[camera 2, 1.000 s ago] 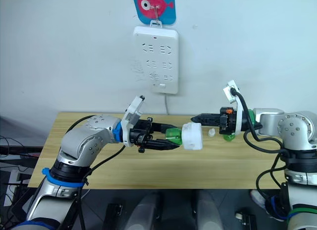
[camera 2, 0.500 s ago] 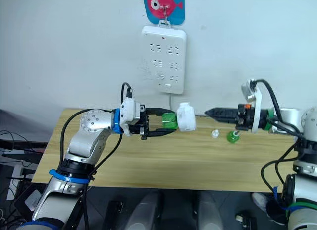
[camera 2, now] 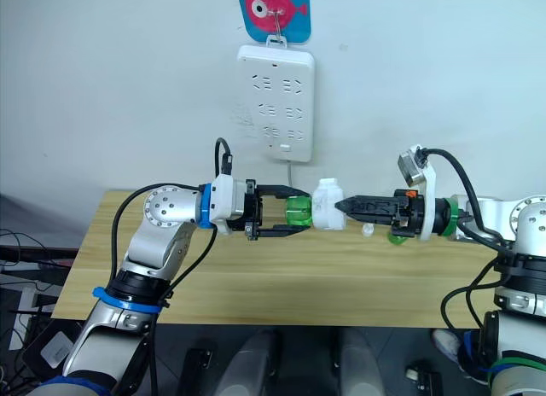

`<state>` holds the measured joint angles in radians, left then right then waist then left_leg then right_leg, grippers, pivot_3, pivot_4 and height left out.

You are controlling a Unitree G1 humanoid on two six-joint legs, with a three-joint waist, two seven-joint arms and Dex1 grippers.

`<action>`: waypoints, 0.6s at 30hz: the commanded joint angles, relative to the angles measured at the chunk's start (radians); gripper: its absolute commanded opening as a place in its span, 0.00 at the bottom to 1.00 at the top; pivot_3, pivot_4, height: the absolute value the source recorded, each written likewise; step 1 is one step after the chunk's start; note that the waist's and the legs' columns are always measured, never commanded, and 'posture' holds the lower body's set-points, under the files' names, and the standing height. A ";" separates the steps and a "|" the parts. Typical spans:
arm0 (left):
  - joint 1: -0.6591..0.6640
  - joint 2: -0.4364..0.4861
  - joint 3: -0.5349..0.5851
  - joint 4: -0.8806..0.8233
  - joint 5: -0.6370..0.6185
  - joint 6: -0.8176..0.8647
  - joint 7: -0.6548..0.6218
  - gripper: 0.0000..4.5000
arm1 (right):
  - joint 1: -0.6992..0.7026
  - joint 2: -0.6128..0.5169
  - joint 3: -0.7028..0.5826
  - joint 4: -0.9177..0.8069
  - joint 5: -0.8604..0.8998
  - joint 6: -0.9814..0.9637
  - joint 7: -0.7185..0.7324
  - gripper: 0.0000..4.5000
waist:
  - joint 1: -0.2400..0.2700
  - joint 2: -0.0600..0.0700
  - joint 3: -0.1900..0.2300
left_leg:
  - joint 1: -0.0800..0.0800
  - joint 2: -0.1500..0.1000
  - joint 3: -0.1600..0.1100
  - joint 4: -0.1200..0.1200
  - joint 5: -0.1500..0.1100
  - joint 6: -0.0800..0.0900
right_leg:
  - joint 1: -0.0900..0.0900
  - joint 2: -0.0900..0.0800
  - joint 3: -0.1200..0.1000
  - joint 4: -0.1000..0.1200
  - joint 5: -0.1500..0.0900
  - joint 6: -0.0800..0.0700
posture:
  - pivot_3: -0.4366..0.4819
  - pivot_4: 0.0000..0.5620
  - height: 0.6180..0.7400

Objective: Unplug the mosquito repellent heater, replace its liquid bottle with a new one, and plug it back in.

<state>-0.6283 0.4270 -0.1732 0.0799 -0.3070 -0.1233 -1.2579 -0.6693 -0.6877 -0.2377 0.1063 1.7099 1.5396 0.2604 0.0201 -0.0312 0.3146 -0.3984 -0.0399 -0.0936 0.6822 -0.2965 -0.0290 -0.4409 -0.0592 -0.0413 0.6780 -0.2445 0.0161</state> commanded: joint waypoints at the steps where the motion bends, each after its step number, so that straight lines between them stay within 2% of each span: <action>1: -0.019 -0.010 -0.002 -0.009 -0.003 -0.025 0.002 0.50 | 0.019 -0.038 0.042 -0.048 0.126 -0.066 -0.064 0.99 | 0.000 0.000 0.000 | 0.000 0.000 0.000 0.000 0.000 0.000 | 0.000 0.000 0.000 0.000 0.000 0.000 | 0.54 0.53 1.00; 10: -0.019 -0.020 -0.001 -0.014 -0.008 -0.021 0.007 0.50 | 0.047 -0.087 0.148 -0.087 0.243 -0.196 -0.156 0.99 | 0.000 0.000 0.000 | 0.000 0.000 0.000 0.000 0.000 0.000 | 0.000 0.000 0.000 0.000 0.000 0.000 | 0.55 0.52 1.00; 13: -0.016 -0.019 -0.001 -0.017 -0.008 -0.020 0.009 0.50 | 0.052 -0.102 0.163 -0.093 0.261 -0.217 -0.162 0.86 | 0.000 0.000 0.000 | 0.000 0.000 0.000 0.000 0.000 0.000 | 0.000 0.000 0.000 0.000 0.000 0.000 | 0.55 0.51 1.00; 16: -0.011 -0.017 -0.003 -0.020 -0.008 -0.022 0.006 0.50 | 0.057 -0.112 0.170 -0.100 0.262 -0.224 -0.148 0.66 | 0.000 0.000 0.000 | 0.000 0.000 0.000 0.000 0.000 0.000 | 0.000 0.000 0.000 0.000 0.000 0.000 | 0.55 0.51 1.00; 18: -0.008 -0.017 -0.004 -0.021 -0.007 -0.025 0.005 0.50 | 0.060 -0.116 0.175 -0.106 0.262 -0.233 -0.147 0.67 | 0.000 0.000 0.000 | 0.000 0.000 0.000 0.000 0.000 0.000 | 0.000 0.000 0.000 0.000 0.000 0.000 | 0.55 0.51 1.00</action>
<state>-0.6387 0.4116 -0.1743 0.0923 -0.3065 -0.1377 -1.2552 -0.6104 -0.7862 -0.0553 0.0408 1.9452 1.3156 0.1026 0.0203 -0.0313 0.3145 -0.3985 -0.0398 -0.0936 0.6823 -0.2965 -0.0289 -0.4409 -0.0589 -0.0417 0.6777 -0.2445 0.0161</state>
